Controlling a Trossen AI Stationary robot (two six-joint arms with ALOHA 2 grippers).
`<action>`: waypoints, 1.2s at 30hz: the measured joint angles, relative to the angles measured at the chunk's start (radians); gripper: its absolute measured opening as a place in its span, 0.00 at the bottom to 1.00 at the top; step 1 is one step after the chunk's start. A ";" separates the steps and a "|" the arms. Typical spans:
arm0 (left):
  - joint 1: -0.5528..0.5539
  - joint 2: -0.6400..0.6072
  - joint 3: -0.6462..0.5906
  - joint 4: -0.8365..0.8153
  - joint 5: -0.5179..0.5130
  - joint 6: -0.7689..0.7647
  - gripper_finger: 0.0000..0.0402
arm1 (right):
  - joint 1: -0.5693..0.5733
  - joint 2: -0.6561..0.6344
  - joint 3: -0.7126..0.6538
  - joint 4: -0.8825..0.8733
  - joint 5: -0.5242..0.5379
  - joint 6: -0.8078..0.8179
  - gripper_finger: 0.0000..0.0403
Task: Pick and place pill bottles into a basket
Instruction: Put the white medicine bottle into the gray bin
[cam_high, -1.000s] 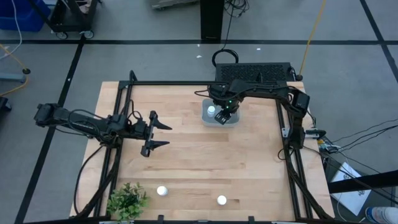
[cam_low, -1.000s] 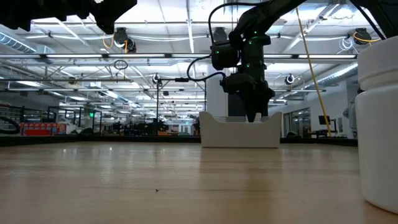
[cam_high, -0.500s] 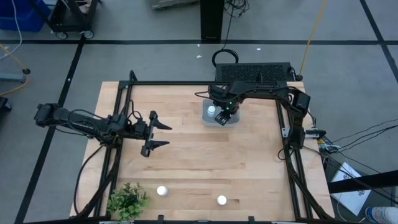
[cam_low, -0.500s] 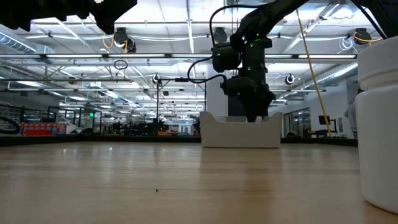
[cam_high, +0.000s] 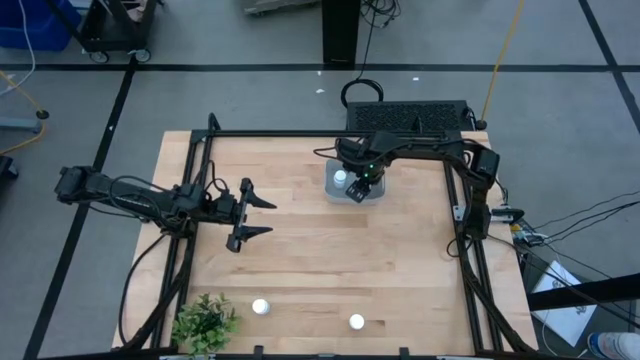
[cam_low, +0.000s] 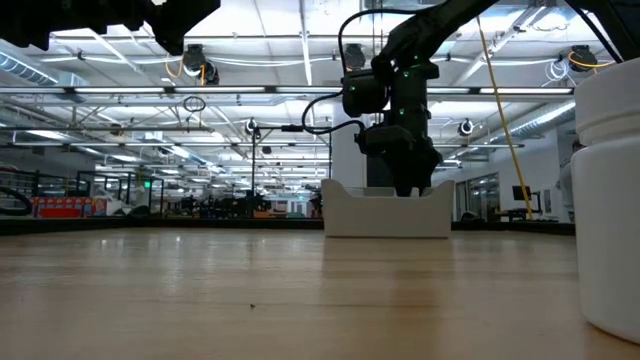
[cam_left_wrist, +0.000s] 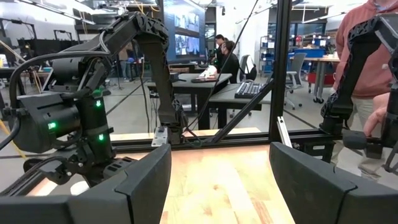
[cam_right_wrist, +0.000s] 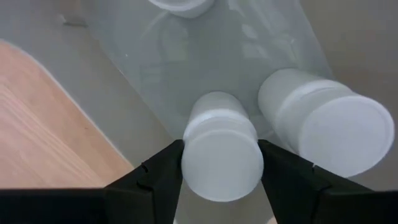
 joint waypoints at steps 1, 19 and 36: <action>0.000 0.000 0.000 0.000 0.000 0.000 0.68 | 0.000 0.001 -0.001 0.000 0.000 -0.001 0.49; 0.000 0.000 0.000 -0.007 0.000 0.000 0.68 | 0.000 -0.010 -0.003 -0.054 0.000 -0.014 0.52; 0.000 0.000 0.000 -0.006 0.000 0.000 0.68 | 0.076 -0.376 -0.002 -0.023 -0.001 0.109 0.52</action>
